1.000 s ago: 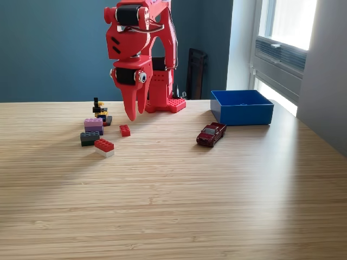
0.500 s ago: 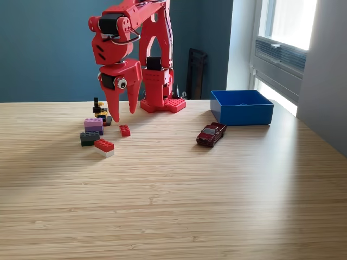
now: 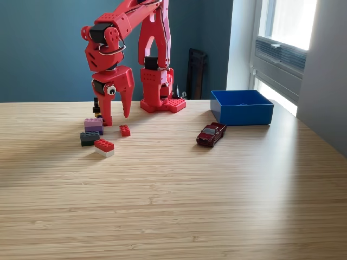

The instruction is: Grasp a lego block and put it in the bin.

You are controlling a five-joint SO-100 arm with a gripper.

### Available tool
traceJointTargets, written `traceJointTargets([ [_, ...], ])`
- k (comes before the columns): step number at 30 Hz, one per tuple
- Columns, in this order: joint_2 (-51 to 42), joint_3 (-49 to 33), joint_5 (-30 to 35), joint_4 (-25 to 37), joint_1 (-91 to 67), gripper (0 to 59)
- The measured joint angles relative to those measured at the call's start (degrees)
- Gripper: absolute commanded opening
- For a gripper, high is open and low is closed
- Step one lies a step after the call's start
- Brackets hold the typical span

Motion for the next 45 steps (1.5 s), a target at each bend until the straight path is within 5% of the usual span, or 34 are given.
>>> traceJointTargets([
  [30, 0.70, 7.91, 4.92, -8.35, -8.79, 21.9],
  [38, 2.55, 10.81, 4.83, -11.07, -9.14, 1.8],
  [45, 2.55, 11.25, 5.71, -11.07, -9.05, 0.1],
])
